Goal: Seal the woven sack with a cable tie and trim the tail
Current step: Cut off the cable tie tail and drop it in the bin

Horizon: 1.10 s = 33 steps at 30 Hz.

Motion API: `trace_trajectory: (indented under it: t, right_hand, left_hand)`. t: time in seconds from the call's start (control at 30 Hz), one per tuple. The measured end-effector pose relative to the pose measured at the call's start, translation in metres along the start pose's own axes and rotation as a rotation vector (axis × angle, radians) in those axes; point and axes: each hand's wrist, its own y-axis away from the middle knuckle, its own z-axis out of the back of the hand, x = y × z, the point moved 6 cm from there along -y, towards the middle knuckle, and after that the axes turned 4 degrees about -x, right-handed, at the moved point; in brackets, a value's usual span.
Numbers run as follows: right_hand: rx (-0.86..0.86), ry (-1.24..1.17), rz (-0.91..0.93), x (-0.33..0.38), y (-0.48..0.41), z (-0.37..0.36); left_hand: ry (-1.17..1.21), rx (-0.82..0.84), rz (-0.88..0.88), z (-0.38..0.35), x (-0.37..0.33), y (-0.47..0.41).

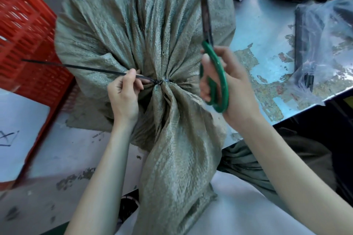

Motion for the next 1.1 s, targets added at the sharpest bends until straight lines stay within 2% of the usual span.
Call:
trace_trajectory:
  t: [0.17, 0.3, 0.4, 0.53, 0.77, 1.1]
  right_hand:
    - [0.363, -0.365, -0.228, -0.009, 0.015, -0.061]
    - [0.51, -0.408, -0.343, -0.031, 0.028, -0.086]
    - [0.513, -0.258, -0.374, -0.056, 0.036, -0.082]
    - [0.487, -0.07, -0.317, -0.083, 0.041, -0.055]
    - [0.551, -0.097, -0.359, -0.117, 0.036, -0.029]
    - [0.675, -0.087, -0.38, -0.126, 0.027, -0.019]
  left_hand:
    - [-0.059, -0.013, -0.026, -0.003, -0.009, 0.004]
    - [-0.045, -0.057, 0.003, -0.001, -0.014, 0.006]
    - [0.022, -0.042, 0.072, -0.002, -0.012, 0.003]
    - [-0.032, 0.007, 0.034, -0.001, -0.014, -0.001]
    - [-0.061, 0.025, 0.023, -0.004, -0.017, 0.001]
    - [-0.121, 0.004, 0.02, -0.004, -0.017, 0.006]
